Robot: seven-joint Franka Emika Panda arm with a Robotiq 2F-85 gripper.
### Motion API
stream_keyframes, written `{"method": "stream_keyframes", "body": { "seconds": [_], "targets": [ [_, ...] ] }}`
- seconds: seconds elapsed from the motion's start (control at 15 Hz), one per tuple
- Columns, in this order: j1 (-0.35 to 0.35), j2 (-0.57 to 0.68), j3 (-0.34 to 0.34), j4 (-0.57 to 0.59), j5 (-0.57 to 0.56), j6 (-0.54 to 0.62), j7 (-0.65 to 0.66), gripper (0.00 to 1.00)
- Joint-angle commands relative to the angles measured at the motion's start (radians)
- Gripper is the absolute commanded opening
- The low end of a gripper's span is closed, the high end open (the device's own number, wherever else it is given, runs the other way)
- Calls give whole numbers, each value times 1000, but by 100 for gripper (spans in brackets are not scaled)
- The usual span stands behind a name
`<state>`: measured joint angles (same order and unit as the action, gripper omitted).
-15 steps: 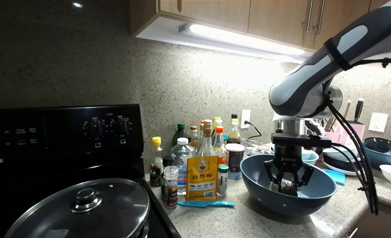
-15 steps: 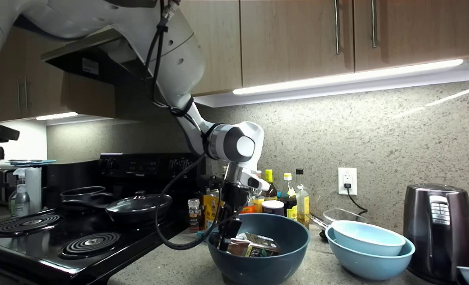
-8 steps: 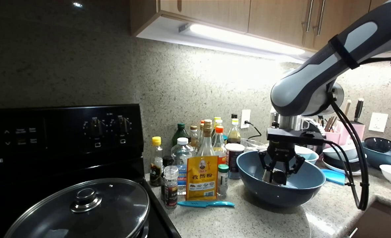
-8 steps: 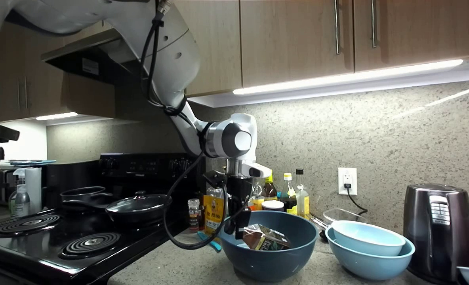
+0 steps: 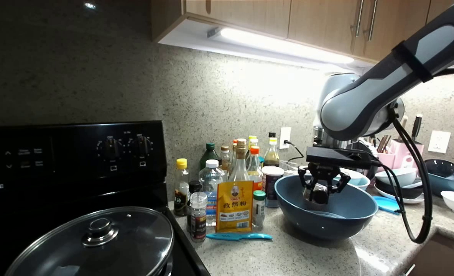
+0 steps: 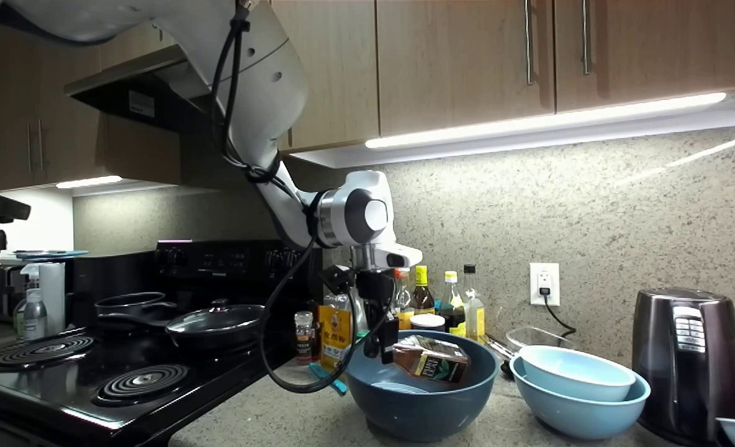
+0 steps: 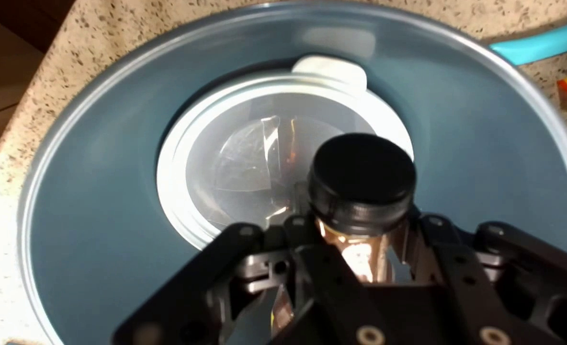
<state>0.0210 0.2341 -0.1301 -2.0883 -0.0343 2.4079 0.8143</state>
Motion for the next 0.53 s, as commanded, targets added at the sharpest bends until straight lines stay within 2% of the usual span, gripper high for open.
{"method": "stream_keyframes", "body": {
  "seconds": [0.0,0.47],
  "targets": [
    [18,-59,-11,-41,-73,33,78,15],
    [42,-105,-9,-61,-216,57,217,15]
  ]
}}
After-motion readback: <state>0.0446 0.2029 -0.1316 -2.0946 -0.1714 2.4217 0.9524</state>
